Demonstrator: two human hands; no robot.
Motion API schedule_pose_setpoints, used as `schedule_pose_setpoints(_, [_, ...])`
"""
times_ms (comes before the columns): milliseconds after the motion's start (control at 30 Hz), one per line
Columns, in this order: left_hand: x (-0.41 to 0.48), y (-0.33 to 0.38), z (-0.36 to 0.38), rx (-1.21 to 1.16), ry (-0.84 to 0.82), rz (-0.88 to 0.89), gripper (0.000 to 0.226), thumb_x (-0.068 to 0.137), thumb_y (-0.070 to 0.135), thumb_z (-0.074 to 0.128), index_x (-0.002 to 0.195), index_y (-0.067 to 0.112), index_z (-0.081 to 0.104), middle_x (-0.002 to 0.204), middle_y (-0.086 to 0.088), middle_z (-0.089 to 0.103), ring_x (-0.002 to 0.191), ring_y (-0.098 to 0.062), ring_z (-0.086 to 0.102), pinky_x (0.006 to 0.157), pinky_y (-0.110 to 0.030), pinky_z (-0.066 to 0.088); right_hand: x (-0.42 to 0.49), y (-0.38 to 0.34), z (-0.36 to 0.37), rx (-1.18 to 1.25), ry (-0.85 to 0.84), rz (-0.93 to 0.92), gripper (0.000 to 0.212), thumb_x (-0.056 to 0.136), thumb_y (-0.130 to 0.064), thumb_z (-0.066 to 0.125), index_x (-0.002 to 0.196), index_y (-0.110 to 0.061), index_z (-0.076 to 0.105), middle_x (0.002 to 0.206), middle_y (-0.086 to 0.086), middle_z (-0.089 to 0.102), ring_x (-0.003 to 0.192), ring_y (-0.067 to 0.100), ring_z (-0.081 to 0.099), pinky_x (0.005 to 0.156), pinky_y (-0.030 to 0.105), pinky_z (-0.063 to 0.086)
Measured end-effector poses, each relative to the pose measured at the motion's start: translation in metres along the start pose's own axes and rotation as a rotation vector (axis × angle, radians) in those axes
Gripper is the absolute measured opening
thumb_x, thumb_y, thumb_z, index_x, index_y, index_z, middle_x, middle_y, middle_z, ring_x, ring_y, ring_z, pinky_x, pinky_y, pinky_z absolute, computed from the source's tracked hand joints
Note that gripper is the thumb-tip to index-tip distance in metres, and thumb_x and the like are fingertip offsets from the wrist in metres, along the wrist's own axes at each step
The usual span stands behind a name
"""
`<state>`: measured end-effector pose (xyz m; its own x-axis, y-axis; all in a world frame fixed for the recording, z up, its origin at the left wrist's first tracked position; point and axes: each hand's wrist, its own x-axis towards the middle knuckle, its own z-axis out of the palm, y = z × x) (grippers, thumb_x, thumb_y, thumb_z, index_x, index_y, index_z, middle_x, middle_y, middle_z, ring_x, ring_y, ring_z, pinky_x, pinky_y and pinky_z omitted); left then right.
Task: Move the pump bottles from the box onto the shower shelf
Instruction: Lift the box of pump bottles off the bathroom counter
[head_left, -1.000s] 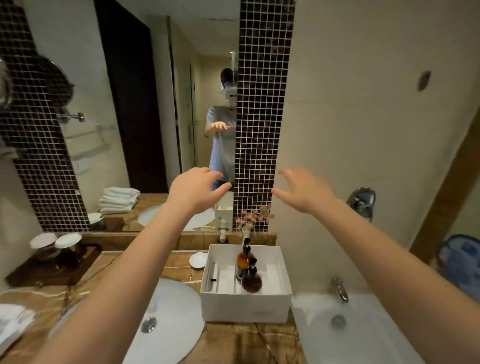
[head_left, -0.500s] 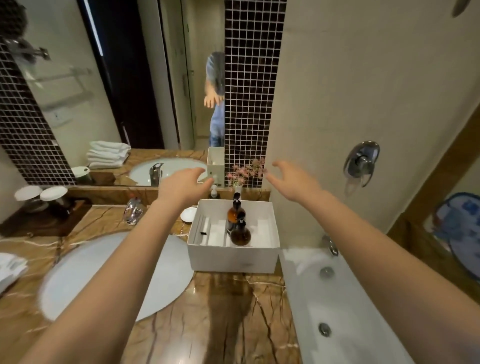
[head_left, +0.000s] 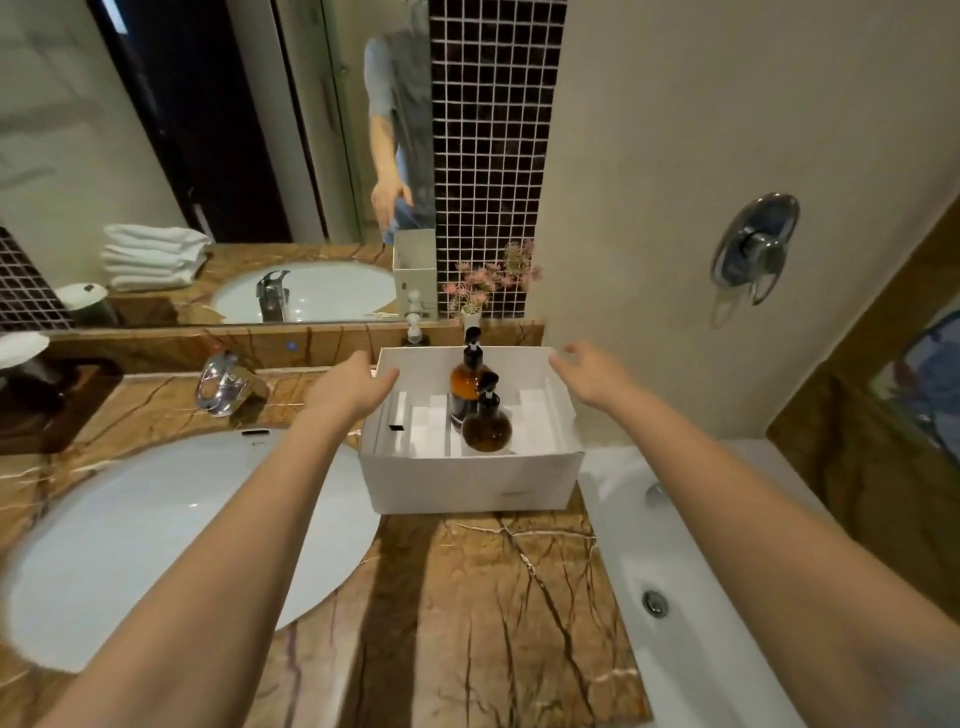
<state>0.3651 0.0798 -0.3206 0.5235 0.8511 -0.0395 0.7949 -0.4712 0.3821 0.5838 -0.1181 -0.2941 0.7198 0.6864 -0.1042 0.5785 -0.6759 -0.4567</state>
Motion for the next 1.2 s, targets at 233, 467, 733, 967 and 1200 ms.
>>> schedule_pose_setpoints(233, [0.025,-0.021,0.041,-0.104,-0.189,-0.108,0.043,0.085,0.038,0.05,0.118,0.01,0.049,0.113,-0.013,0.06,0.095,-0.032,0.06,0.079,-0.042,0.055,0.033,0.028,0.055,0.132,-0.1,0.248,0.058,0.088,-0.037,0.054,0.137,-0.008,0.041,0.139,0.016,0.048,0.12,0.036,0.05,0.096,0.045,0.046])
schedule_pose_setpoints(467, [0.042,-0.031,0.058,-0.118,-0.225,-0.179,0.027,0.087,0.027,0.048,0.105,0.008,0.054,0.094,-0.01,0.055,0.082,-0.028,0.057,0.052,-0.032,0.046,0.049,0.037,0.079,0.099,-0.081,0.298,0.04,0.087,-0.027,0.054,0.12,-0.005,0.055,0.12,0.016,0.061,0.099,0.032,0.058,0.073,0.031,0.042])
schedule_pose_setpoints(733, [0.049,-0.033,0.067,-0.058,-0.183,-0.123,0.007,0.084,0.014,0.049,0.087,0.009,0.052,0.084,-0.009,0.054,0.078,-0.026,0.054,0.049,-0.028,0.038,0.058,0.041,0.081,-0.032,-0.053,0.321,0.033,0.088,-0.014,0.048,0.118,-0.004,0.058,0.118,0.017,0.062,0.105,0.036,0.059,0.081,0.036,0.047])
schedule_pose_setpoints(967, [0.051,-0.037,0.069,-0.092,-0.152,-0.107,0.003,0.084,0.012,0.048,0.084,0.01,0.05,0.071,-0.004,0.05,0.067,-0.023,0.051,0.044,-0.025,0.034,0.057,0.041,0.08,-0.061,-0.006,0.292,0.03,0.089,-0.01,0.044,0.114,-0.001,0.059,0.116,0.019,0.062,0.105,0.037,0.059,0.079,0.036,0.046])
schedule_pose_setpoints(1200, [0.043,-0.034,0.053,-0.153,-0.139,-0.107,0.01,0.083,0.011,0.047,0.073,0.011,0.05,0.071,-0.006,0.053,0.06,-0.018,0.05,0.044,-0.025,0.035,0.046,0.033,0.063,-0.082,-0.012,0.253,0.028,0.089,-0.008,0.041,0.11,0.0,0.059,0.111,0.019,0.063,0.098,0.035,0.059,0.073,0.032,0.043])
